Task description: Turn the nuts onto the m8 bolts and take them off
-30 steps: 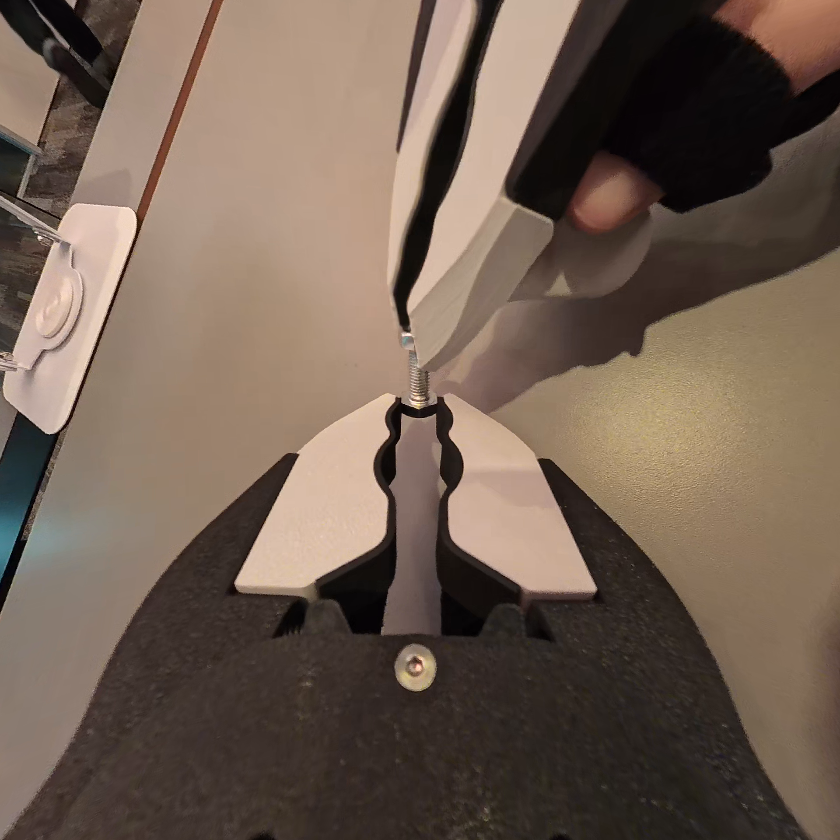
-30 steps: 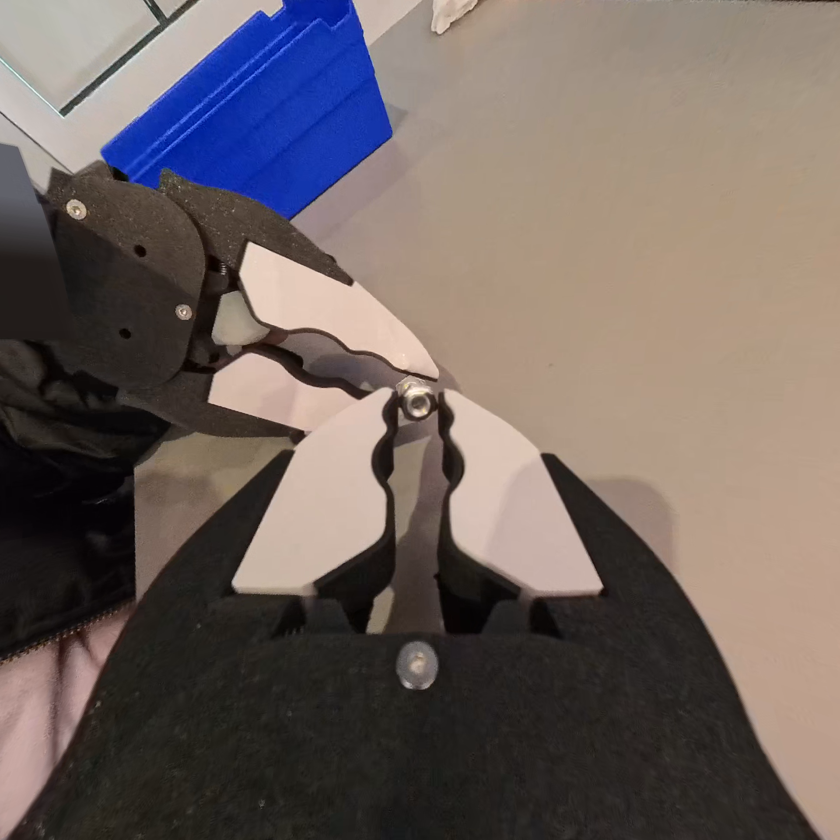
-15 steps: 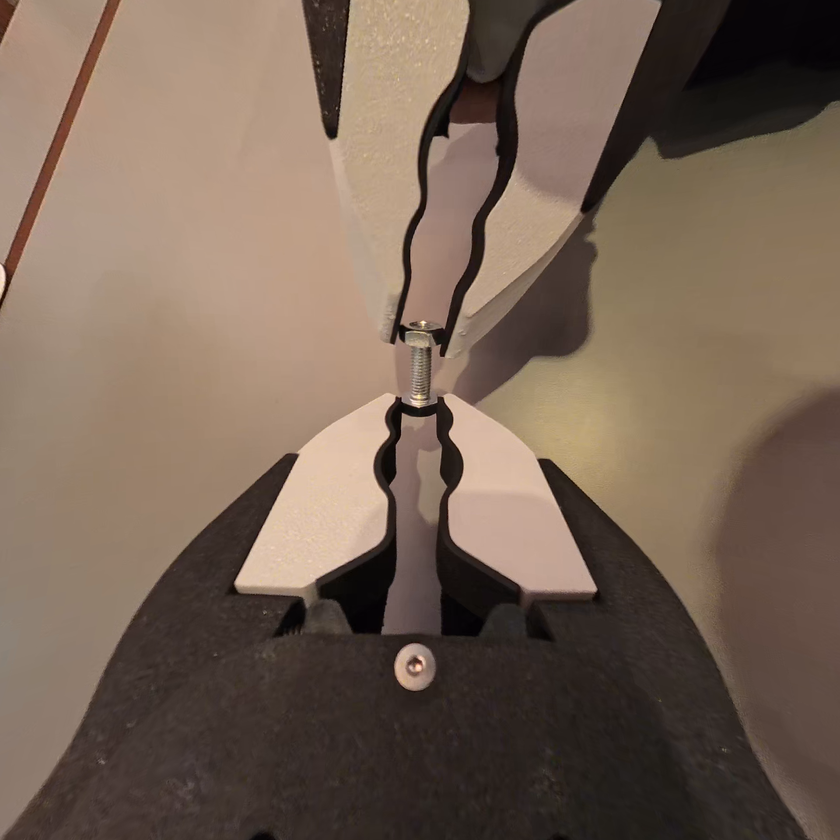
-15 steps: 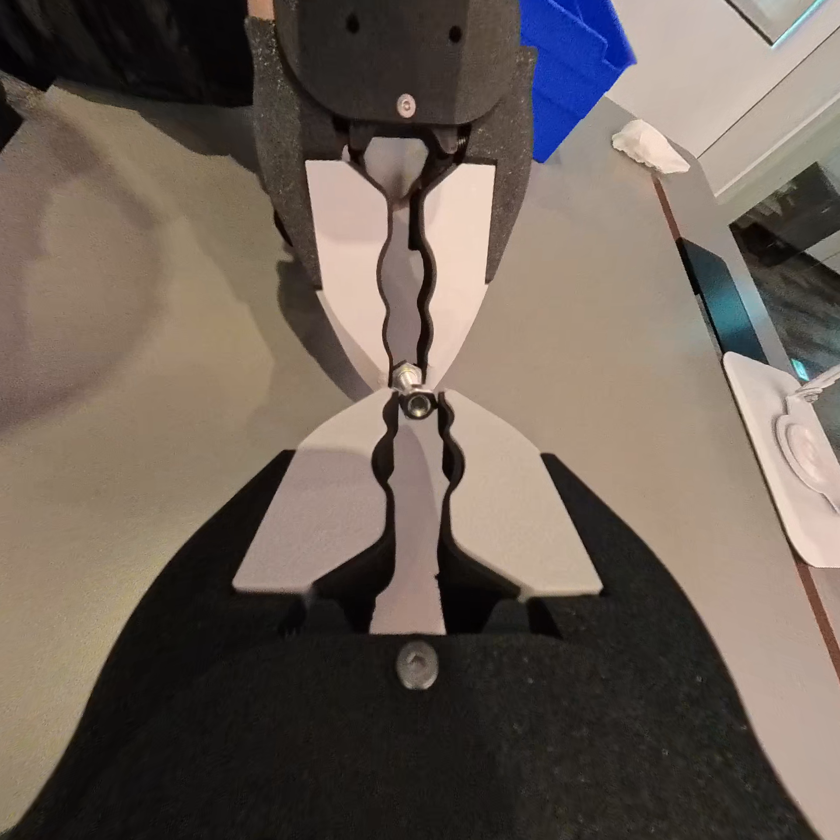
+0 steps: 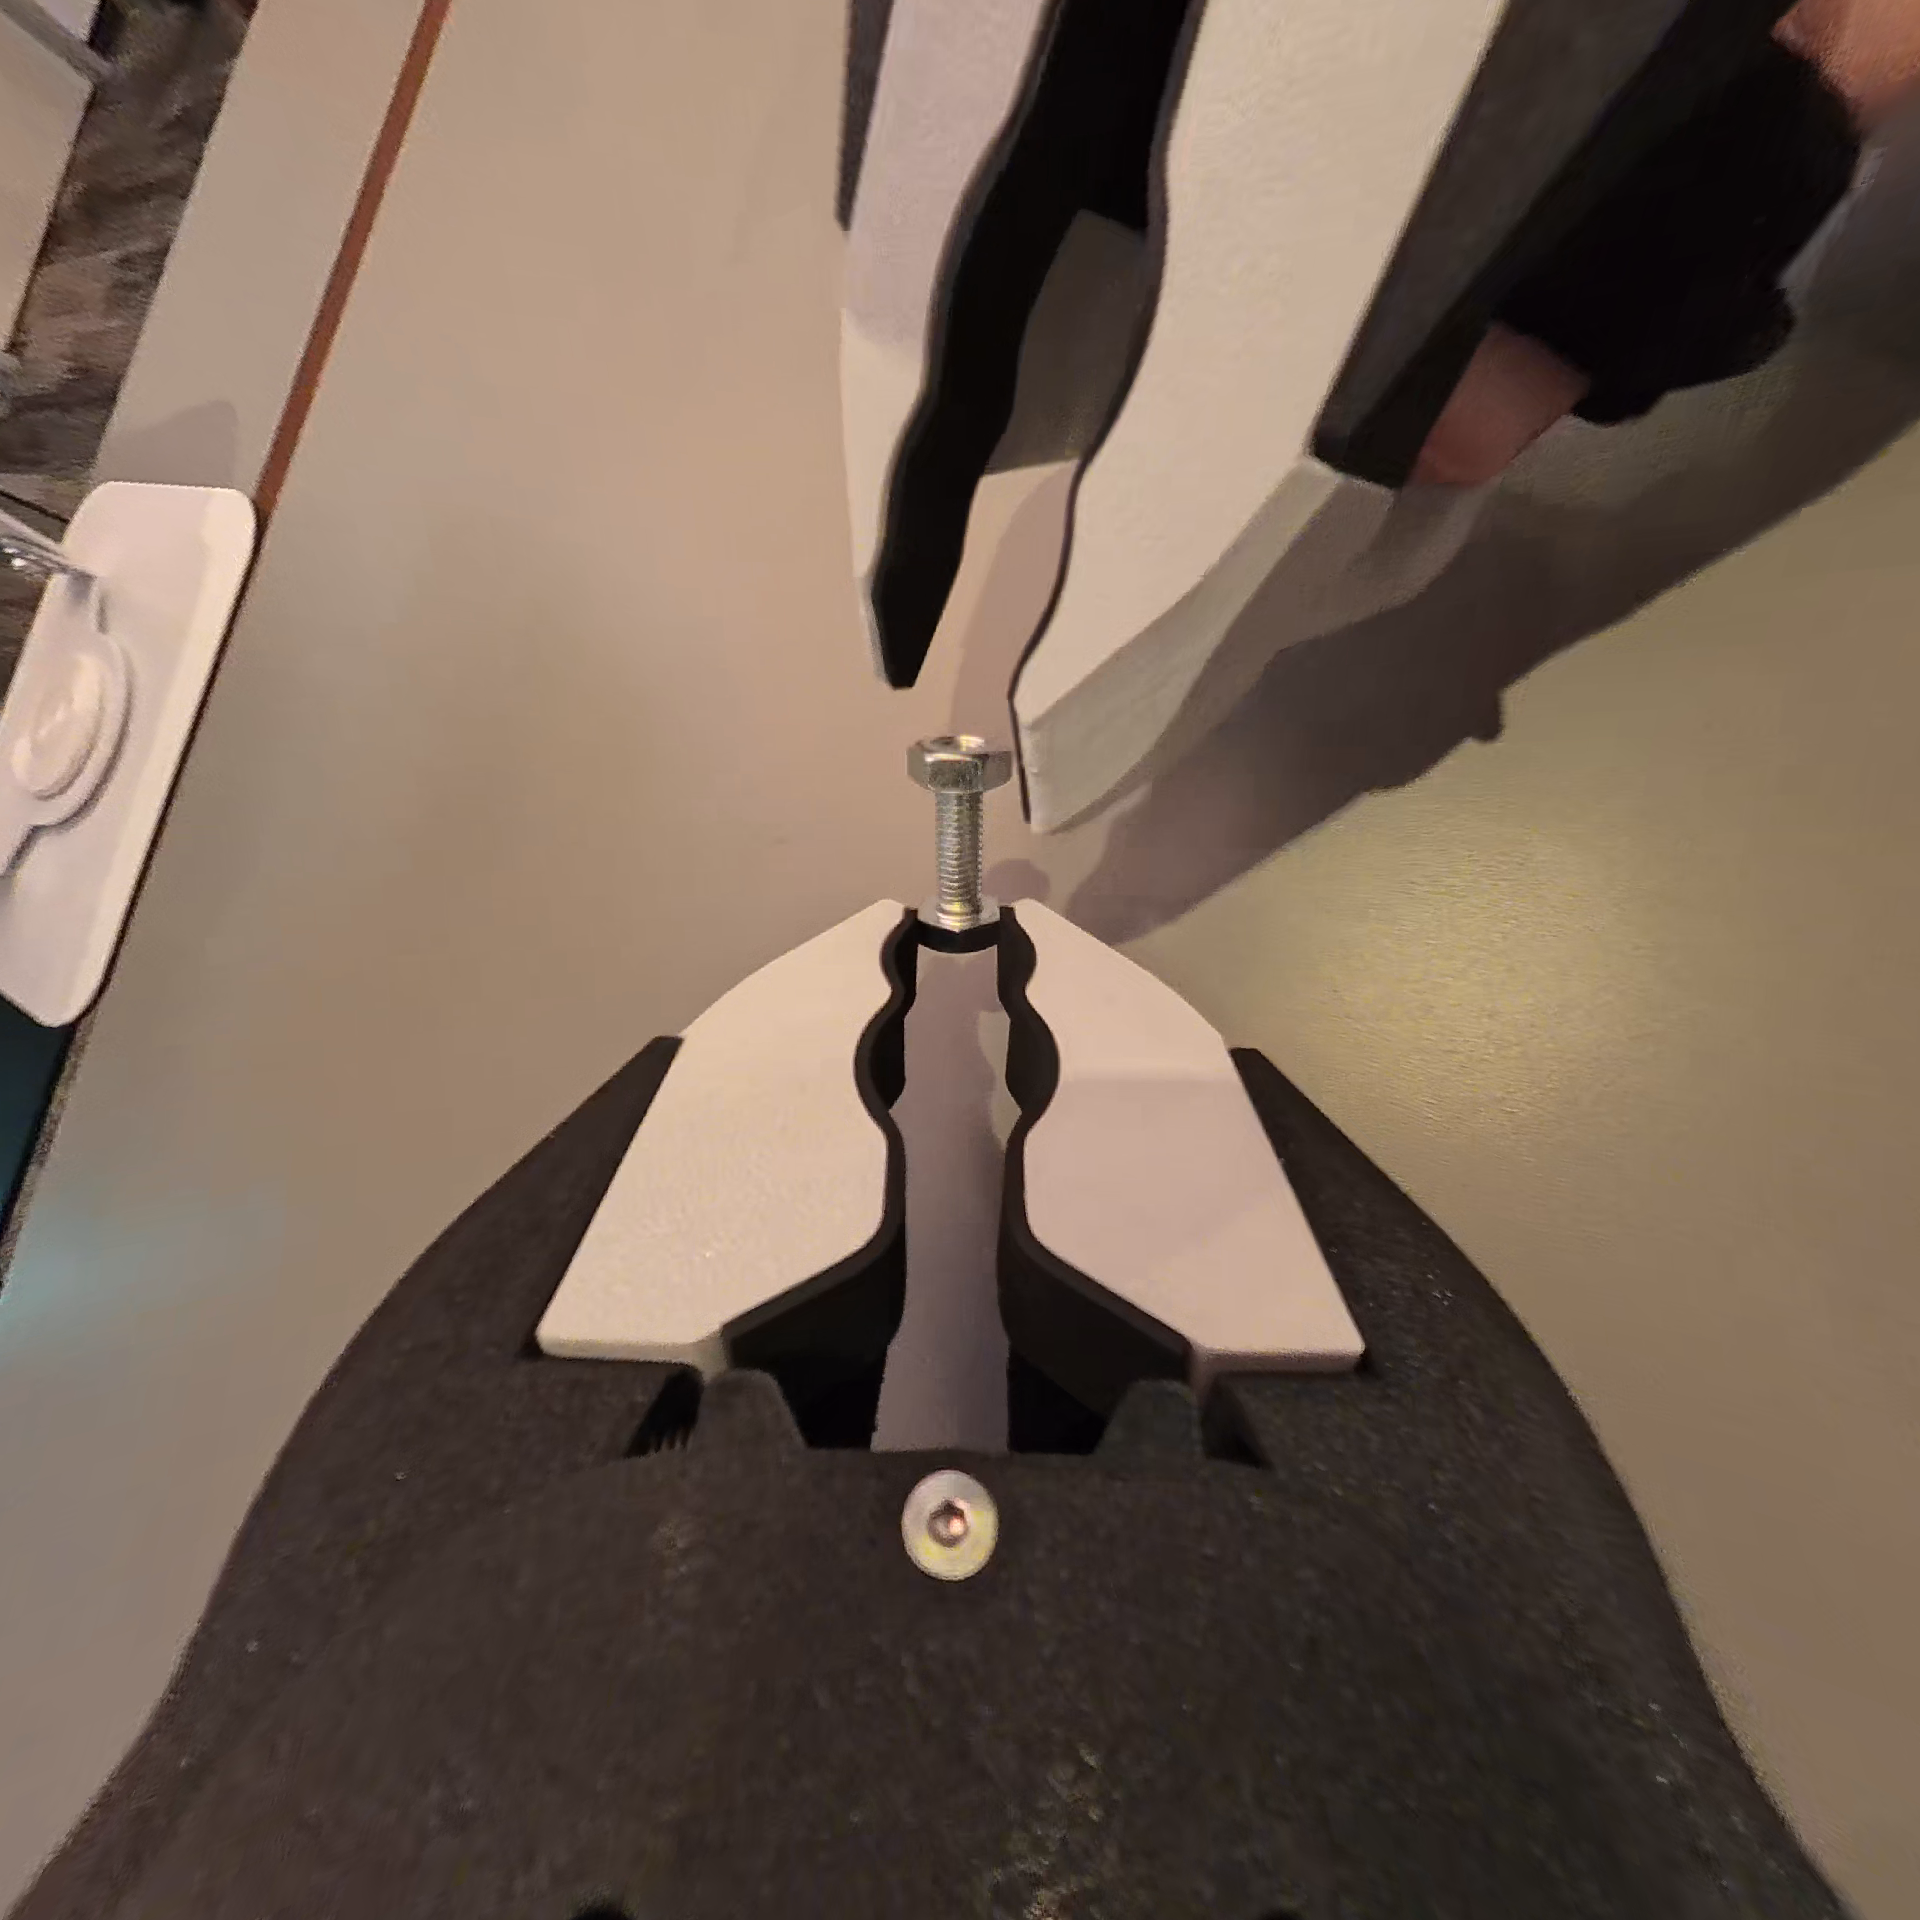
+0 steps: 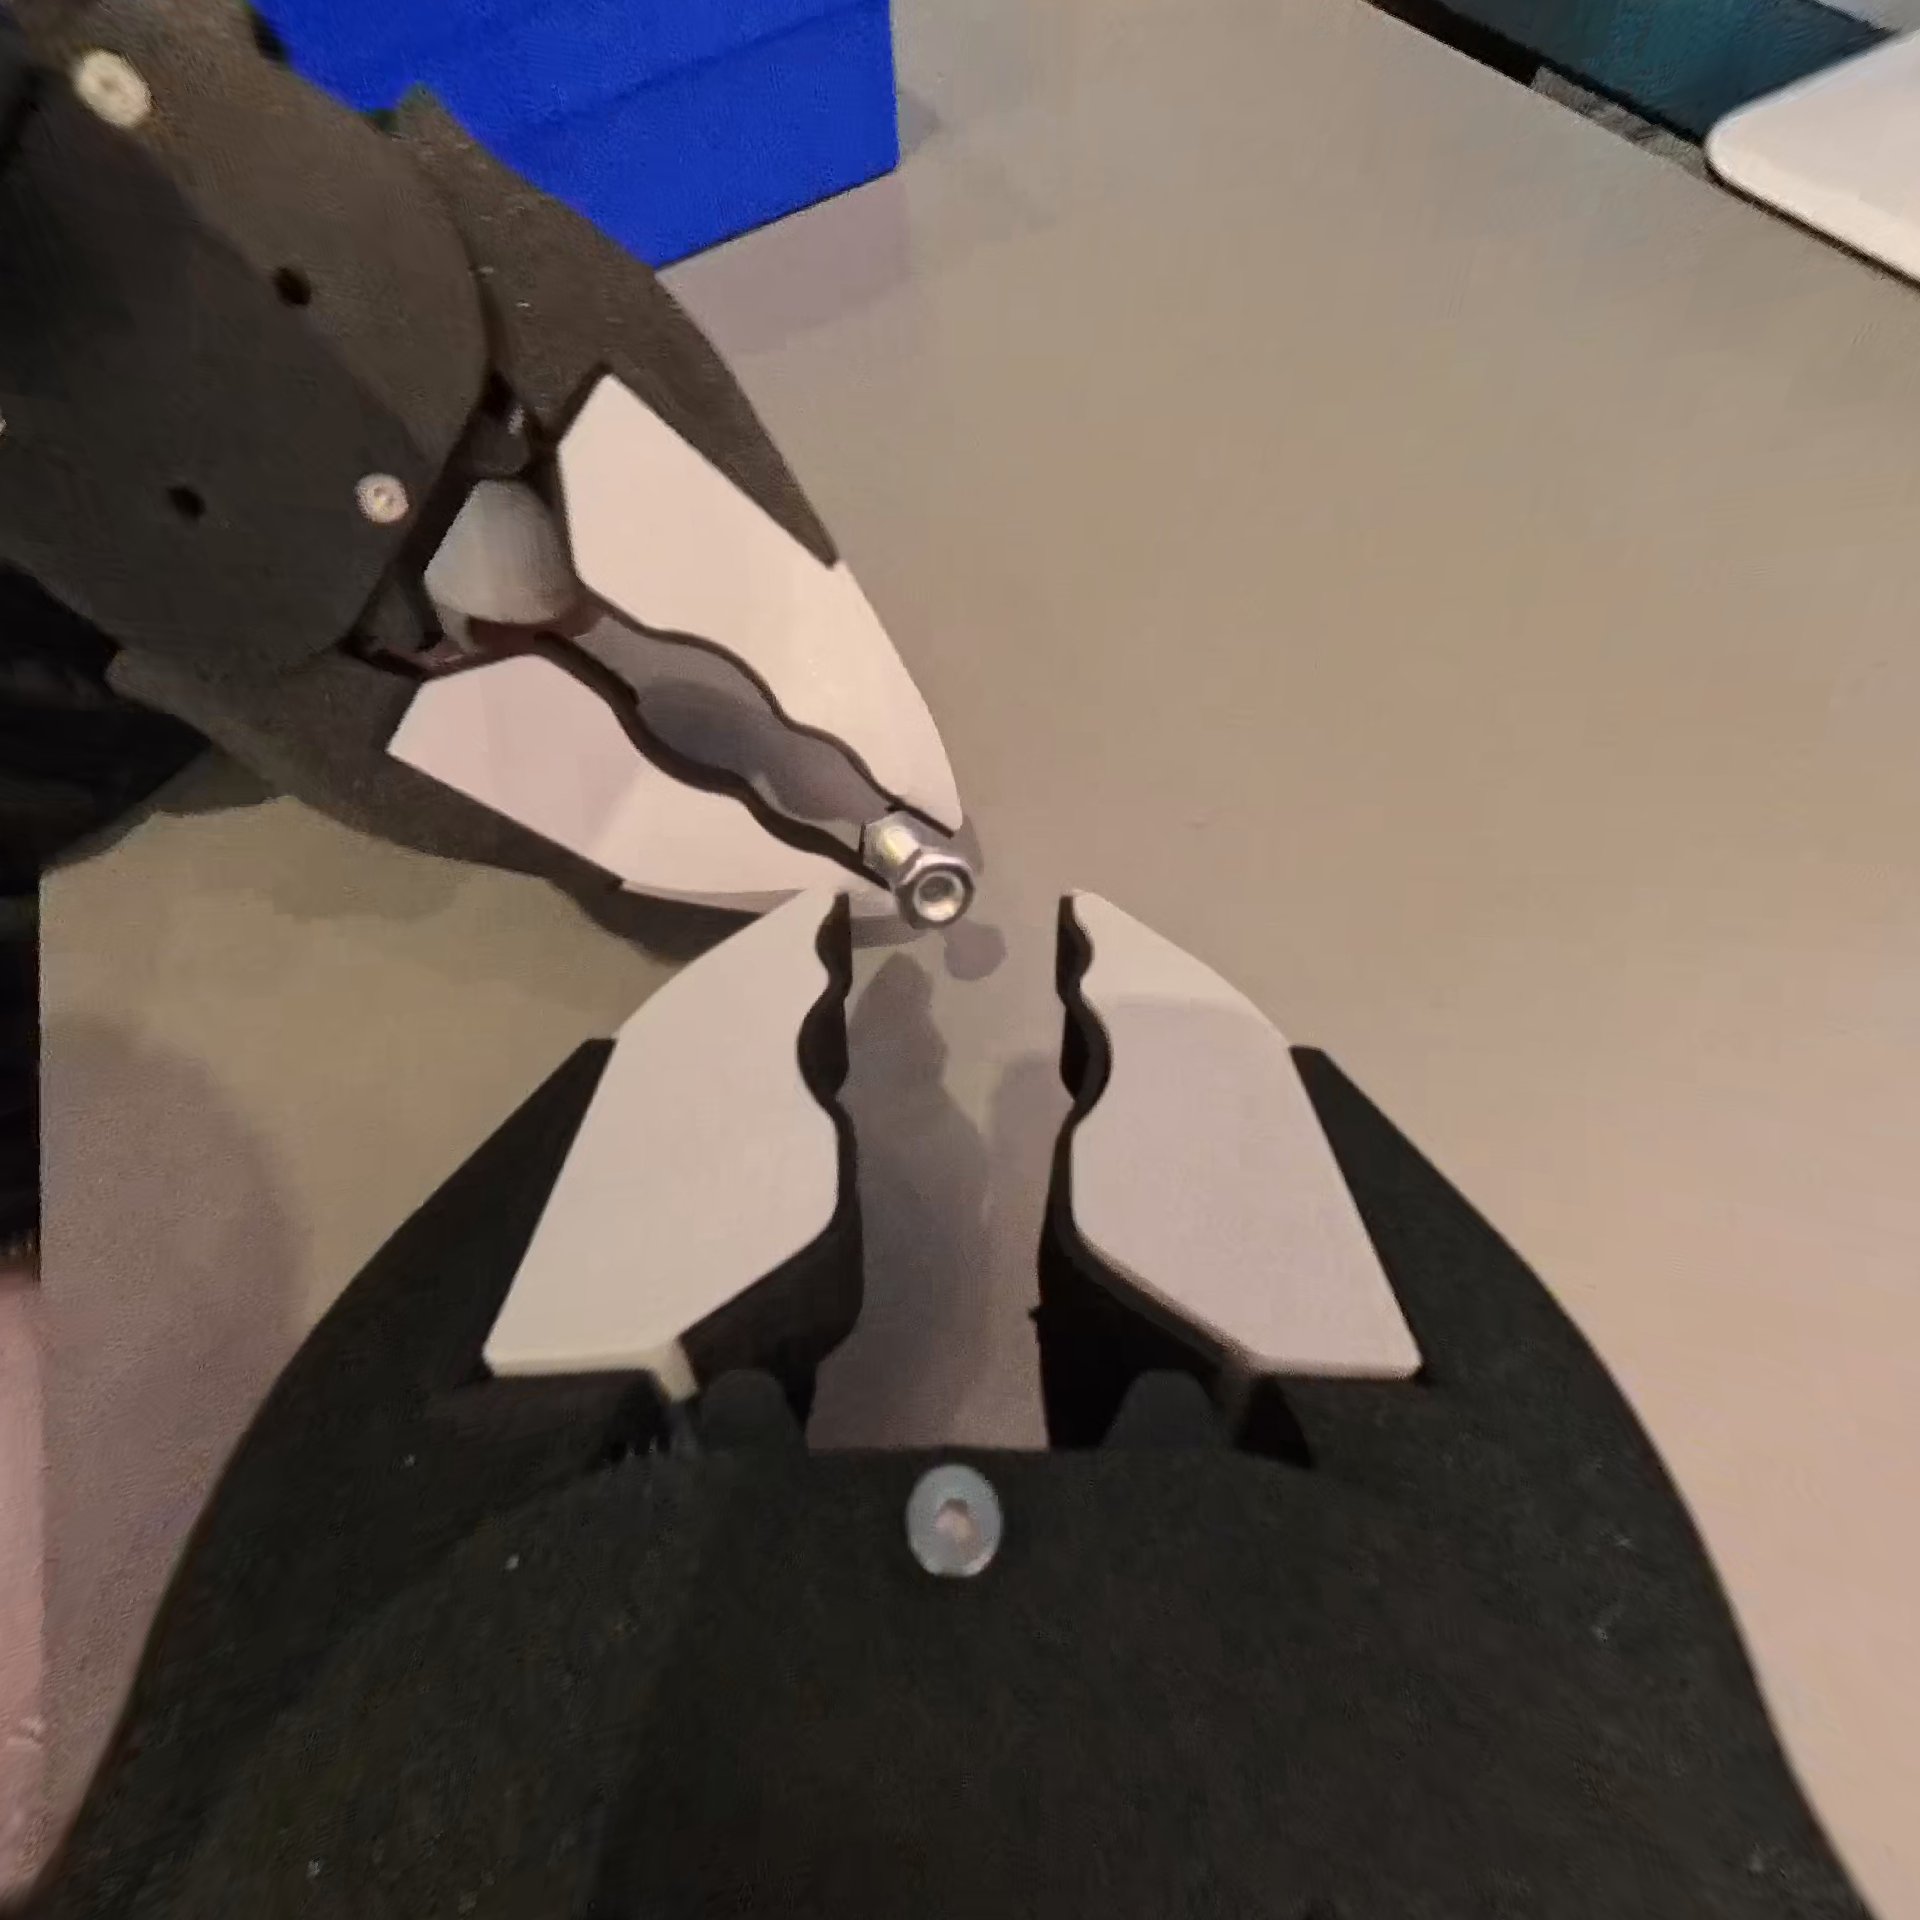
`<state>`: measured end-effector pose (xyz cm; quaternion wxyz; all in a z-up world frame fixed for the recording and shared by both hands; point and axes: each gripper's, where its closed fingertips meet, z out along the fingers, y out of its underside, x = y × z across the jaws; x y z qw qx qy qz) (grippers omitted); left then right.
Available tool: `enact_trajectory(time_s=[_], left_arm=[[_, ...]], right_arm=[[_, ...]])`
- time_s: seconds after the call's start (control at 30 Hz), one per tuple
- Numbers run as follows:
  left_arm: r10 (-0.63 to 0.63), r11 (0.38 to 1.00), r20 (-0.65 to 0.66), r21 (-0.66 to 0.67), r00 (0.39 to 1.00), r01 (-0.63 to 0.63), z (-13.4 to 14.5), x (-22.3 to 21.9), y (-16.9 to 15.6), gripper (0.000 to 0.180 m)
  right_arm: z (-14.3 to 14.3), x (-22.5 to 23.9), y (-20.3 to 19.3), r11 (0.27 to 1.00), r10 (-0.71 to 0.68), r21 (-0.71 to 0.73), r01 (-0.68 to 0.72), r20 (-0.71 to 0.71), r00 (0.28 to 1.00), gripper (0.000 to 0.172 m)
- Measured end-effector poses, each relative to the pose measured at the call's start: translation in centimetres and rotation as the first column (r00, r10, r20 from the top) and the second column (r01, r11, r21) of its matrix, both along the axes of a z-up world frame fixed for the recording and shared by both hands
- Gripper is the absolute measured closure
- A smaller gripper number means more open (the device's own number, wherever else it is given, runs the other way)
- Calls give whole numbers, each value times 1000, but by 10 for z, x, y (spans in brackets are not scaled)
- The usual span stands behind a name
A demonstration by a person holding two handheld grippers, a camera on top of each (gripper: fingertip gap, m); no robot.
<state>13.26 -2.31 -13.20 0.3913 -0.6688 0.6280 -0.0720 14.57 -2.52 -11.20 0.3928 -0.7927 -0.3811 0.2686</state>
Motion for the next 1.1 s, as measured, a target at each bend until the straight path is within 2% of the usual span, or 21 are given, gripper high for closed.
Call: enact_trajectory(time_s=[0.2,0.5,0.57,0.6,0.63,0.7,0.8,0.9,1.0,1.1], left_arm=[[39,998,4,48,999,-39,4,-3,8,166],[36,998,-1,47,999,-36,3,-3,8,166],[36,998,0,47,999,-36,3,-3,8,166],[35,998,1,48,999,-35,3,-3,7,166],[32,998,3,48,999,-32,4,-2,7,166],[28,998,3,50,1000,-28,4,-2,6,166],[14,999,2,46,1000,-15,4,-1,4,166],[-20,1000,31,7,999,20,7,1,-3,166],[-77,995,61,-63,995,81,9,4,-15,166],[-149,979,68,-132,987,157,6,7,-31,166]], right_arm=[[0,2,8,986,-134,-109,126,-71,988,134],[0,-8,4,981,-117,-167,97,-118,986,136],[2,-10,2,982,-104,-171,81,-129,986,142],[3,-11,1,983,-95,-167,72,-133,987,152],[4,-10,1,985,-93,-159,72,-130,987,156],[4,-9,0,987,-81,-148,63,-118,990,156],[5,-9,-1,997,-14,-75,8,-72,997,156],[7,-7,-6,984,136,106,-141,54,989,157],[10,-6,-16,898,266,298,-324,218,939,157],[8,-4,-28,794,345,396,-462,332,878,156]])
